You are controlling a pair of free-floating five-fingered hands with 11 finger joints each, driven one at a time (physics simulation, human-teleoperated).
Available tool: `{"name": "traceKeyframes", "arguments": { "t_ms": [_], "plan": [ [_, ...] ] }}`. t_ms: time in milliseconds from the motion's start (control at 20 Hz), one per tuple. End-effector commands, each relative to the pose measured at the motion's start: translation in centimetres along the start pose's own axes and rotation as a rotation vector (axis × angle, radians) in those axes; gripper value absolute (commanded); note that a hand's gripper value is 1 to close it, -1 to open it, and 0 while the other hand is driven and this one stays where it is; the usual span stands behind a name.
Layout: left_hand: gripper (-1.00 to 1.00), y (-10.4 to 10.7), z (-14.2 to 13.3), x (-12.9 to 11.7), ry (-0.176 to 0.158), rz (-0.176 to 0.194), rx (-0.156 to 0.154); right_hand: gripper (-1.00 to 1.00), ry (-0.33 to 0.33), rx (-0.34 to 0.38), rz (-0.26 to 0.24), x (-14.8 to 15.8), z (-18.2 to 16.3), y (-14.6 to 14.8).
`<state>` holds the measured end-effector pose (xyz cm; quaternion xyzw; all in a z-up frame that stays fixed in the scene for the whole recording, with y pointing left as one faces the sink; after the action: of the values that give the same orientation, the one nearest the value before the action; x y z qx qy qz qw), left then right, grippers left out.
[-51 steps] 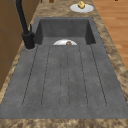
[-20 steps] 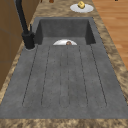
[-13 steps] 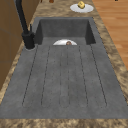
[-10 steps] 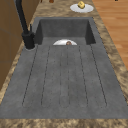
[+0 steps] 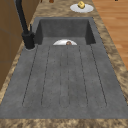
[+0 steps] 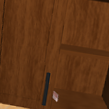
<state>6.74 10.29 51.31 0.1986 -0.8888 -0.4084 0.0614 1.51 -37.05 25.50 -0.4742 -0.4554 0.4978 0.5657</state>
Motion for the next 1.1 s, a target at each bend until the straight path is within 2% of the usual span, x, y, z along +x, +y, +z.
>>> {"name": "traceKeyframes", "arguments": {
  "t_ms": [0,50,250,300,650,1050],
  "plan": [
    [-1.0,1.4,-1.3,0.4,0.047,-0.038,0.012,0.0,0.0,0.0,0.0,0.0,0.0,0.0],
    [-1.0,2.1,-1.9,0.2,0.061,-0.051,0.04,0.0,0.0,0.0,0.0,0.0,0.0,0.0],
    [-1.0,2.9,-3.4,0.6,0.069,-0.073,0.064,0.0,0.0,0.0,0.0,0.0,0.0,0.0],
    [-1.0,3.1,-3.8,0.6,0.071,-0.068,0.075,0.0,0.0,0.0,0.0,0.0,0.0,0.0],
    [-1.0,4.5,-6.6,1.0,0.08,-0.066,0.098,0.0,0.0,0.0,0.0,0.0,0.0,0.0],
    [-1.0,5.0,-8.1,1.2,0.109,-0.044,0.137,0.0,0.0,0.0,0.0,0.0,0.0,0.0]
  ]
}}
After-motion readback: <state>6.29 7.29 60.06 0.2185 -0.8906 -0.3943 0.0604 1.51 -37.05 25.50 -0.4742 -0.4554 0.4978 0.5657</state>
